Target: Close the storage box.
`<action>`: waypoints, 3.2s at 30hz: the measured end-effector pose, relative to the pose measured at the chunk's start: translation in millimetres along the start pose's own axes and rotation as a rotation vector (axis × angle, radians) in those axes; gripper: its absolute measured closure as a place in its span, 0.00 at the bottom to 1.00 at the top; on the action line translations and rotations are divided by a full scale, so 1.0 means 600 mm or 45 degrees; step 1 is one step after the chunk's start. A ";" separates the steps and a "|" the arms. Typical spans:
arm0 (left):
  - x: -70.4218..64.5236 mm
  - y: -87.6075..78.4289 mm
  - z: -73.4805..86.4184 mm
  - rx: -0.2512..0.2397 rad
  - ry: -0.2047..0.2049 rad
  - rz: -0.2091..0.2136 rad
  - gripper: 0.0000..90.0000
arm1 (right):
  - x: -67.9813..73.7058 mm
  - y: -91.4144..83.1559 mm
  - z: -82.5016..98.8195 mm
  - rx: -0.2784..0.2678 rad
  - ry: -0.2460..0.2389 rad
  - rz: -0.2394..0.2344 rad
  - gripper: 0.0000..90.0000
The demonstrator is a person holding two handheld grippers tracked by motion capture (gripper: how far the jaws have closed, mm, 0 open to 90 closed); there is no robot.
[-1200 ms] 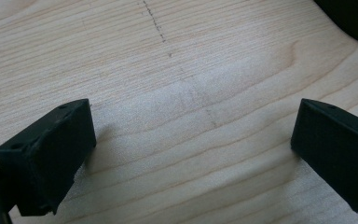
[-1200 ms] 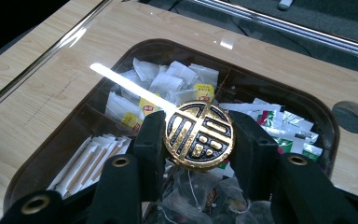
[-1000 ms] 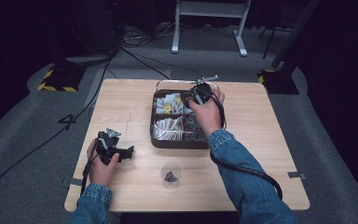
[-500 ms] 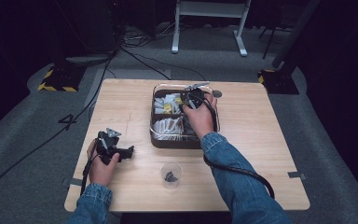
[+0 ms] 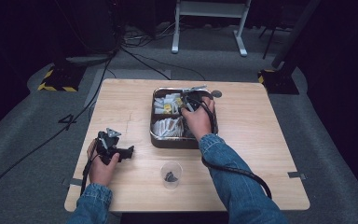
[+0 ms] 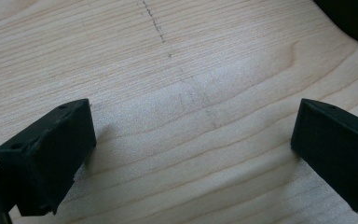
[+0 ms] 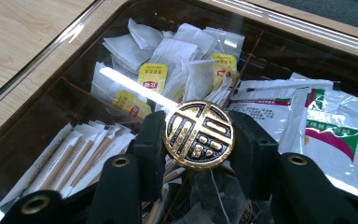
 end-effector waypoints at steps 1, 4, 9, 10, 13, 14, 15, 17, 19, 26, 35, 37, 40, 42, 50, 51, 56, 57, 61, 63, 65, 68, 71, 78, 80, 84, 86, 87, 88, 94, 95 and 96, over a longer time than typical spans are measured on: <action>0.000 0.000 0.000 0.000 0.000 0.000 0.00 | 0.000 0.002 0.000 0.002 -0.002 0.000 0.65; 0.000 0.000 0.000 -0.001 0.001 -0.001 0.00 | 0.001 0.006 0.001 0.011 -0.007 0.000 0.65; 0.000 0.000 0.000 0.000 0.000 0.000 0.00 | -0.001 0.011 0.004 0.021 -0.006 -0.001 0.65; 0.000 0.000 0.000 0.000 0.000 0.000 0.00 | -0.002 0.011 0.004 0.023 -0.002 0.002 0.65; 0.000 0.000 0.000 0.000 0.000 0.000 0.00 | -0.005 0.015 0.006 0.031 -0.001 0.007 0.65; 0.000 0.000 0.000 -0.001 0.000 -0.001 0.00 | -0.006 0.015 0.006 0.032 -0.001 0.008 0.65; 0.000 0.000 0.000 0.000 -0.001 0.000 0.00 | -0.006 0.016 0.007 0.033 -0.002 0.008 0.65; 0.000 0.000 0.000 0.000 0.000 0.000 0.00 | -0.006 0.018 0.008 0.036 -0.003 0.005 0.65; 0.000 0.000 0.000 0.000 0.000 0.000 0.00 | -0.006 0.020 0.008 0.037 -0.004 0.007 0.65; 0.000 0.000 0.000 -0.001 0.001 -0.001 0.00 | -0.005 0.026 0.007 0.034 -0.013 0.009 0.65; 0.000 0.000 0.000 0.000 0.000 0.000 0.00 | -0.005 0.032 0.007 0.028 -0.022 0.017 0.65; 0.000 0.000 0.000 -0.001 0.000 0.000 0.00 | -0.004 0.031 0.009 0.023 -0.026 0.018 0.65; 0.000 0.000 0.000 -0.001 0.001 -0.001 0.00 | -0.005 0.032 0.010 0.019 -0.024 0.020 0.65; 0.000 0.000 0.000 -0.001 0.001 -0.001 0.00 | -0.006 0.031 0.009 -0.001 -0.025 0.008 0.58; 0.000 0.000 0.000 -0.001 0.001 -0.001 0.00 | -0.011 0.006 0.003 -0.046 -0.025 0.008 0.48; 0.000 0.000 0.000 0.000 0.000 0.000 0.00 | -0.011 0.001 0.002 -0.054 -0.023 0.003 0.48; 0.000 0.000 0.000 0.000 0.000 0.000 0.00 | -0.014 -0.032 -0.001 -0.099 -0.026 -0.022 0.47; 0.000 0.000 0.000 0.000 0.000 0.001 0.00 | -0.016 -0.038 -0.001 -0.109 -0.032 -0.022 0.47; 0.000 0.000 0.000 -0.001 0.002 0.000 0.00 | -0.023 -0.064 0.004 -0.138 -0.028 -0.040 0.47; 0.000 0.000 0.000 -0.001 0.001 0.000 0.00 | -0.028 -0.079 0.008 -0.151 -0.024 -0.046 0.47; 0.000 0.000 0.000 0.000 0.002 0.000 0.00 | -0.035 -0.094 0.012 -0.167 -0.028 -0.041 0.47; 0.000 0.000 0.000 -0.001 0.000 0.001 0.00 | -0.046 -0.117 0.020 -0.182 -0.036 -0.037 0.47; 0.000 0.000 0.000 -0.001 0.001 0.000 0.00 | -0.059 -0.137 0.029 -0.195 -0.032 -0.036 0.47; 0.000 0.000 0.000 -0.001 0.001 0.000 0.00 | -0.095 -0.172 0.064 -0.199 -0.032 -0.042 0.46; 0.000 0.000 0.000 -0.001 0.001 0.000 0.00 | -0.105 -0.182 0.076 -0.193 -0.055 -0.030 0.46; 0.000 0.000 0.000 -0.001 0.001 0.000 0.00 | -0.128 -0.205 0.098 -0.219 -0.038 -0.048 0.45; 0.000 0.000 0.000 -0.001 0.001 0.000 0.00 | -0.137 -0.215 0.107 -0.229 -0.055 -0.046 0.45; 0.000 0.000 0.000 -0.001 0.001 0.000 0.00 | -0.141 -0.220 0.112 -0.230 -0.065 -0.046 0.45; 0.000 0.000 0.000 -0.001 0.001 0.000 0.00 | -0.146 -0.225 0.119 -0.229 -0.072 -0.048 0.45; 0.000 0.000 -0.001 -0.003 0.004 0.003 0.00 | -0.172 -0.233 0.159 -0.209 -0.087 -0.049 0.44; 0.000 0.001 -0.001 -0.003 0.007 0.003 0.00 | -0.177 -0.233 0.166 -0.206 -0.094 -0.035 0.44; 0.000 0.001 -0.001 -0.004 0.005 0.003 0.00 | -0.182 -0.233 0.173 -0.202 -0.096 -0.032 0.44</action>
Point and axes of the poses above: each handheld gripper's, and its own axes: y roughly forward along the jaws, z roughly out of its underside, x roughly to its left, the point moved 2 cm from there along y, roughly forward along the jaws, and after that the axes turned 15 degrees about x, right-handed, at the moved point
